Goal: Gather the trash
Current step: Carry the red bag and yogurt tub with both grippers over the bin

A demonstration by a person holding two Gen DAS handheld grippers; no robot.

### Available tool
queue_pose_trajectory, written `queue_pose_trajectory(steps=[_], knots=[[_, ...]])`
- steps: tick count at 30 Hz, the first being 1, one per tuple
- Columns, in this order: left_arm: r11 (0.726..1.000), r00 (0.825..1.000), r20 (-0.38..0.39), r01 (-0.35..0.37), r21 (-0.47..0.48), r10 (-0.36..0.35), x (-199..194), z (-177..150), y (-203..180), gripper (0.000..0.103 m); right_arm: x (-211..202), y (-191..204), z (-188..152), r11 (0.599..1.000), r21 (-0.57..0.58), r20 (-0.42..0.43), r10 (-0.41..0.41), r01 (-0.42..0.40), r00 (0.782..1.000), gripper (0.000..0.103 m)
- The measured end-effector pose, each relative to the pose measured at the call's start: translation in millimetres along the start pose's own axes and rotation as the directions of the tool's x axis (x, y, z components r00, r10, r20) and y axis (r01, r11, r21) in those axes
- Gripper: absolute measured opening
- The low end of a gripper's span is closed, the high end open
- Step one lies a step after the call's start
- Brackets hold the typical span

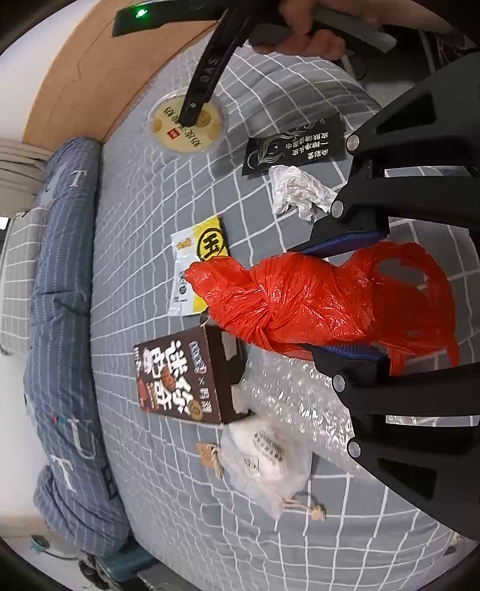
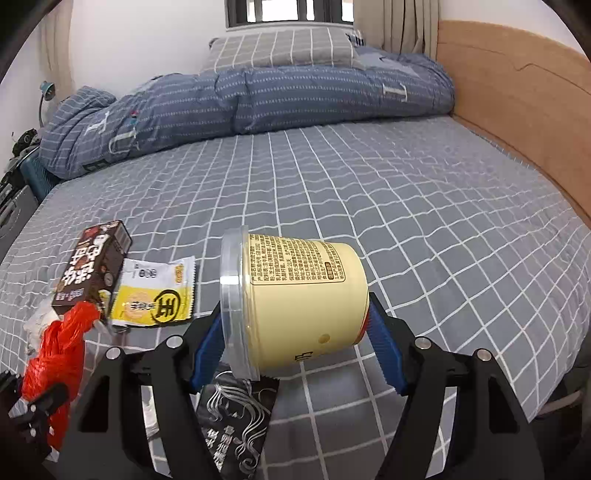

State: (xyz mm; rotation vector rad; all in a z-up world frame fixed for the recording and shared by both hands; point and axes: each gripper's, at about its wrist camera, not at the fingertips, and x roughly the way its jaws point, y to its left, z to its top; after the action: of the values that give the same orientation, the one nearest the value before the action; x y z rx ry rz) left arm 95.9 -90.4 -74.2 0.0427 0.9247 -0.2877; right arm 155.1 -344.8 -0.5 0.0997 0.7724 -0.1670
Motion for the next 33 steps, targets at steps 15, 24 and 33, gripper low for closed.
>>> queue_pose_trajectory(steps=[15,24,33], knots=[[1.0,0.997,0.082,-0.006,-0.028,0.008,-51.3,-9.2,4.5,0.04,-66.6,22.8,-17.2,0.998,-0.056,0.08,0.005,-0.001,0.997,0.067],[1.0,0.994,0.107,-0.013,-0.014,0.014,-70.6,-29.3,0.0,0.04,-95.7,36.5,-32.6,0.996,-0.092,0.101,0.008,0.002,0.995,0.067],[0.999,0.996,0.085,-0.007,-0.035,0.01,-78.4,-47.5,-1.1,0.04,-117.1,45.3,-52.5,0.995,-0.091,0.088,0.037,-0.029,0.995,0.067]])
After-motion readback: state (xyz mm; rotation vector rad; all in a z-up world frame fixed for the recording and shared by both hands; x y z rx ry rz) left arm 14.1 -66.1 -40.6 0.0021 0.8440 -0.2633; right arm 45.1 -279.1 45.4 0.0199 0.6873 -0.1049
